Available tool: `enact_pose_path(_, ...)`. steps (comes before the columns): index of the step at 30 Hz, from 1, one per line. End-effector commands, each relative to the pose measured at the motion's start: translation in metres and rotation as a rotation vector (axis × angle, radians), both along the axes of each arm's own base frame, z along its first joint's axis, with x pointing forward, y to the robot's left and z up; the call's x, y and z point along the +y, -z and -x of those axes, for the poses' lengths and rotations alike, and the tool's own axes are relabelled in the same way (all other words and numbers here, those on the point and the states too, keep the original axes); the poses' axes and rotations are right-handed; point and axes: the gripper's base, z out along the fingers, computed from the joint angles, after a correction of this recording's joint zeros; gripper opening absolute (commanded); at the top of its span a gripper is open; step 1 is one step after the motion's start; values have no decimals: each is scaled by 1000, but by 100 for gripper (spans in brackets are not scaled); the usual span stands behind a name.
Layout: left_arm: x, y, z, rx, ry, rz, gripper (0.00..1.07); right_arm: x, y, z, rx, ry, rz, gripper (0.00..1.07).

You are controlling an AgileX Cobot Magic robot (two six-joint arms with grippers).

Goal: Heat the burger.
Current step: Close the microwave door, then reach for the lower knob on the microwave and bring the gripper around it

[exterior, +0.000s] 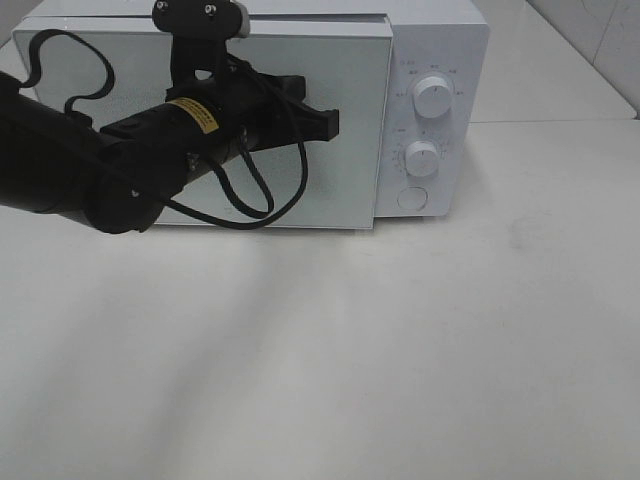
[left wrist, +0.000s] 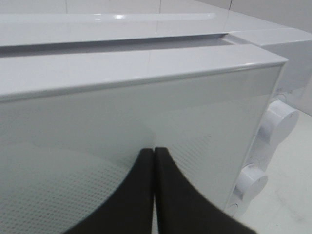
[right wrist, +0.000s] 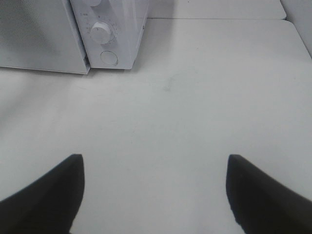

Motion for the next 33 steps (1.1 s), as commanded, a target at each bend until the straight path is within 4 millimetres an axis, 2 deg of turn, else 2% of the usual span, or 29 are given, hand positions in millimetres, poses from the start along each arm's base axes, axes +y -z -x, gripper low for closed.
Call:
enact_pose_path(1,-1,-5,-10,-12,-42,46,0,0,1,3,-25,2,-6,76)
enact_pose_path(12,-16,-7,-37,-33,-81,44,0,0,1,3,-24,2,-7,76)
enact_pose_path(17,-17,-6,-39,-17,-81,27,0,0,1,3,-24,2,-7,76)
enact_pose_path(22,-22,-6,-24,4,-26,-17,0,0,1,3,-24,2,-7,76)
enact_pose_path(23,-21,-5,-15,16,2,-44,0,0,1,3,-24,2,-7,76)
enact_pose_path(28,-13,-7,4,56,30,-84,0,0,1,3,-24,2,-7,76)
enact_pose_path(29,-8,-8,15,108,44,-113,0,0,1,3,-24,2,-7,76)
enact_pose_path(30,-1,-8,25,166,57,-150,5,0,1,3,-24,2,-7,76)
enact_pose_path(33,2,-10,29,188,64,-163,10,0,1,3,-24,2,-7,76)
